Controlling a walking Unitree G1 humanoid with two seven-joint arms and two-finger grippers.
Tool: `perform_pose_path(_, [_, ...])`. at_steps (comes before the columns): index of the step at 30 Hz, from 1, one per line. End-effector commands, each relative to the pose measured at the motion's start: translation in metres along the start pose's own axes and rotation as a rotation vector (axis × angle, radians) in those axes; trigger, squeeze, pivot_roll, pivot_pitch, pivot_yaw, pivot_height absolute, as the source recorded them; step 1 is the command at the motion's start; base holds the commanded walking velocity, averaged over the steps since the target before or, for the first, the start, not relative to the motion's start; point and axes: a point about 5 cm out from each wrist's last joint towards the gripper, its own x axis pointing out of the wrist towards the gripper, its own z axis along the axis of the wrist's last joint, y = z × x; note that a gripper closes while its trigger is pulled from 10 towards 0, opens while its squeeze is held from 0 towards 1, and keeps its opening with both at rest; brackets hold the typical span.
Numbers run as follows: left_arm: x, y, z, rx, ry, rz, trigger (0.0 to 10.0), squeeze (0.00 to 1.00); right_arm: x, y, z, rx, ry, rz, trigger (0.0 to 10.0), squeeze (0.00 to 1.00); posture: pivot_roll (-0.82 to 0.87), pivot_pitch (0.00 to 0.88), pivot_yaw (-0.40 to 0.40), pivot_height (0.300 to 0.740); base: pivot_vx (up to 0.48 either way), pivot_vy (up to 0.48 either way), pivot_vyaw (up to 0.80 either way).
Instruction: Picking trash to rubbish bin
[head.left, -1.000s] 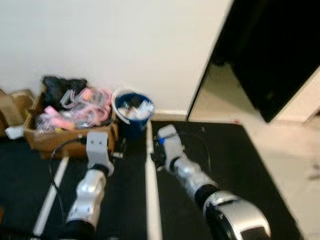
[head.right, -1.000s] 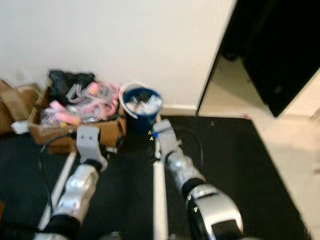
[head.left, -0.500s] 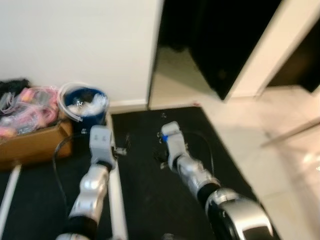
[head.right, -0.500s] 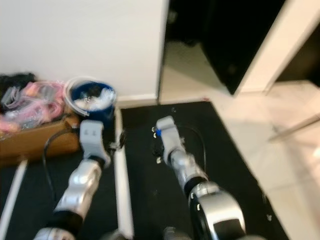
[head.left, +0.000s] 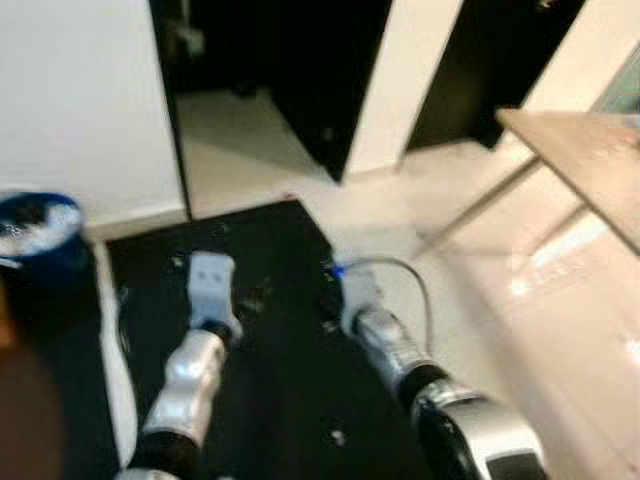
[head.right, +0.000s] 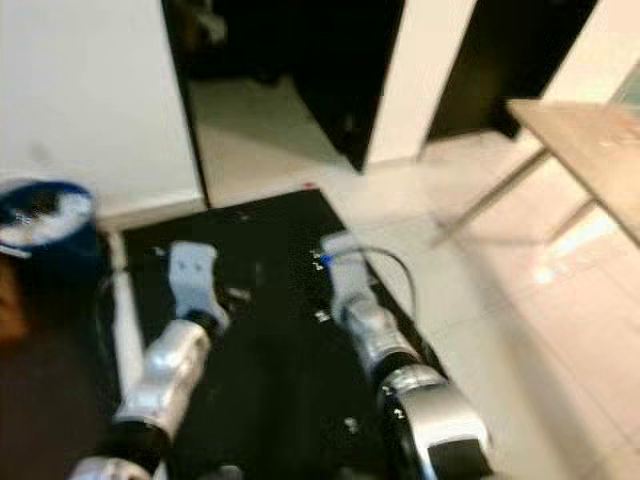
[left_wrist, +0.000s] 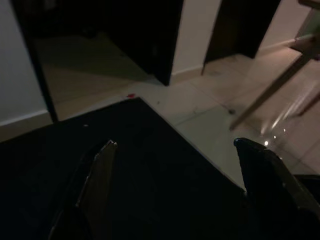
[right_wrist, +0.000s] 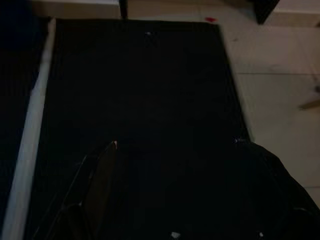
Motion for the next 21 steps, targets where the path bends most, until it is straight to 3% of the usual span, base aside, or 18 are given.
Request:
perform_pose_path(1, [-0.002, -0.002, -0.003, 0.001, 0.010, -0.005, 10.0, 0.00, 0.000, -0.010, 0.007, 0.005, -0.026, -0.025, 10.0, 0.00, 0.11, 0.037, -0.055, 0.740, 0.000, -0.472, 0.00])
perform_pose_path(11, [0.000, -0.003, -0.003, -0.002, 0.012, -0.017, 10.0, 0.00, 0.003, -0.022, 0.034, 0.037, -0.120, -0.043, 10.0, 0.00, 0.09, 0.035, -0.054, 0.740, 0.000, -0.472, 0.00])
perform_pose_path(15, [0.003, -0.002, -0.001, -0.040, -0.001, 0.008, 10.0, 0.00, 0.003, -0.024, 0.038, 0.026, -0.133, -0.043, 10.0, 0.00, 0.09, 0.032, -0.056, 0.740, 0.000, 0.000, 0.00])
perform_pose_path(21, [0.002, -0.001, -0.002, -0.029, -0.001, -0.005, 10.0, 0.00, 0.002, -0.026, 0.035, 0.022, -0.127, -0.042, 10.0, 0.00, 0.09, 0.029, -0.057, 0.740, 0.000, 0.000, 0.00])
